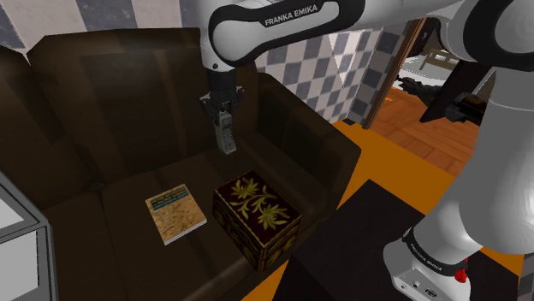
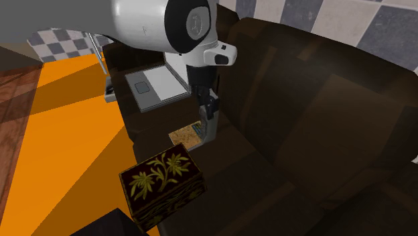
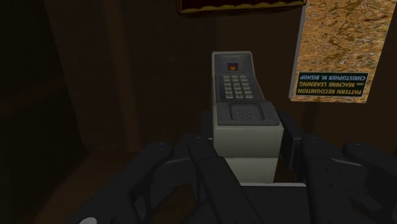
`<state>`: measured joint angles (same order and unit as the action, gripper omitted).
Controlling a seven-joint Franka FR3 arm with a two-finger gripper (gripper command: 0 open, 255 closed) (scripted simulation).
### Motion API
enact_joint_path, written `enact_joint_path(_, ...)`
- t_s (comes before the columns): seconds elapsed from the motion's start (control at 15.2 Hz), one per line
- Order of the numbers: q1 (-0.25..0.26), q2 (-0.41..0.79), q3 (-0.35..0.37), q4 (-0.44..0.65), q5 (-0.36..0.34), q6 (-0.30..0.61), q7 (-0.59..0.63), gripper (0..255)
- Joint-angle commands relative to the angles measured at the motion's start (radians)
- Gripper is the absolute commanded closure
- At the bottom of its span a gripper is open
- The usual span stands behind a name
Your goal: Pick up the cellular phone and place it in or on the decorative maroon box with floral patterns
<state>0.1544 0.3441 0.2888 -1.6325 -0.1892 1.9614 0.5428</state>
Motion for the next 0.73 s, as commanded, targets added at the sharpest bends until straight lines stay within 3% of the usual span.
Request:
enact_joint_path(0.0, -0.003, -0.059, 0.008, -0.082, 0.013, 0.024, 0.008, 255)
enact_joint_path(0.66, 0.016, -0.425, 0.056, -0.53, 0.13, 0.122, 0.044, 255)
